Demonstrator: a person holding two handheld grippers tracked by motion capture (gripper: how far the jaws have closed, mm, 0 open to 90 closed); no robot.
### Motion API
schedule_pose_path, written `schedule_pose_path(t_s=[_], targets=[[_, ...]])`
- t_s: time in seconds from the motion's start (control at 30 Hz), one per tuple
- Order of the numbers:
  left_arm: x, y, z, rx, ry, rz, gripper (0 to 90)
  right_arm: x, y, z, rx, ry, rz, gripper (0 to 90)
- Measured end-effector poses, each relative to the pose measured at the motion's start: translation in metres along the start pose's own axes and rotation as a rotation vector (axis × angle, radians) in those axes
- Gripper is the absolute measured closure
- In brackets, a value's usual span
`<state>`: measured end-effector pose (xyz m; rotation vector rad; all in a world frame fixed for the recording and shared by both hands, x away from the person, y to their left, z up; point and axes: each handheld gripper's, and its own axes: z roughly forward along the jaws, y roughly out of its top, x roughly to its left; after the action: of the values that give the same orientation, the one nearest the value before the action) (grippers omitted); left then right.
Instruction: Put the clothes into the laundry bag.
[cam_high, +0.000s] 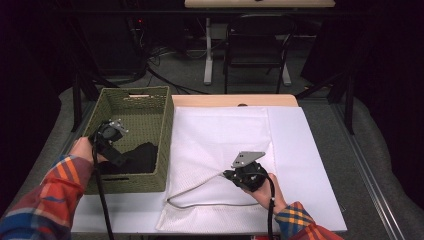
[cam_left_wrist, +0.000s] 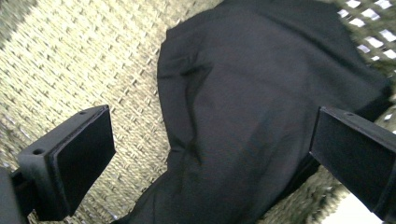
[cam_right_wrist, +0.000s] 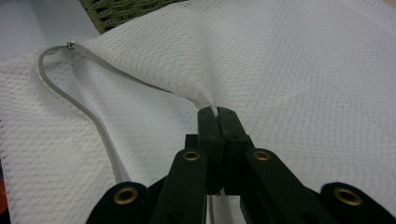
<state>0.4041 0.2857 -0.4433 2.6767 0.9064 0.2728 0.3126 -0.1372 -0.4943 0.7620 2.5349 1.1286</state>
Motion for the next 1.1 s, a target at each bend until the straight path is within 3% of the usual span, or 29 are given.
schedule_pose_path(t_s=[0.47, 0.6, 0.63, 0.77, 0.8, 0.9, 1.1], targets=[[0.010, -0.003, 0.026, 0.118, -0.049, -0.005, 0.1, 0.001, 0.000, 0.001, 0.003, 0.000, -0.007, 89.7], [0.011, -0.003, 0.033, 0.145, -0.079, 0.004, 4.3, 0.001, 0.000, 0.000, 0.001, -0.003, -0.001, 89.7], [0.011, -0.003, 0.037, 0.161, -0.100, 0.006, 6.6, 0.001, 0.000, 0.001, 0.001, 0.001, -0.005, 89.7], [0.012, -0.003, 0.040, 0.167, -0.120, -0.001, 14.5, 0.002, 0.000, 0.001, 0.003, 0.001, -0.007, 89.7], [0.014, -0.003, 0.042, 0.174, -0.148, -0.001, 23.4, 0.002, 0.000, 0.000, 0.002, -0.002, -0.006, 89.7], [0.014, -0.004, 0.045, 0.174, -0.190, 0.000, 33.7, 0.001, 0.000, 0.000, 0.002, -0.002, -0.003, 89.7], [0.011, -0.006, 0.046, 0.165, -0.195, -0.006, 53.4, 0.001, 0.000, 0.000, 0.001, -0.001, -0.001, 89.7]])
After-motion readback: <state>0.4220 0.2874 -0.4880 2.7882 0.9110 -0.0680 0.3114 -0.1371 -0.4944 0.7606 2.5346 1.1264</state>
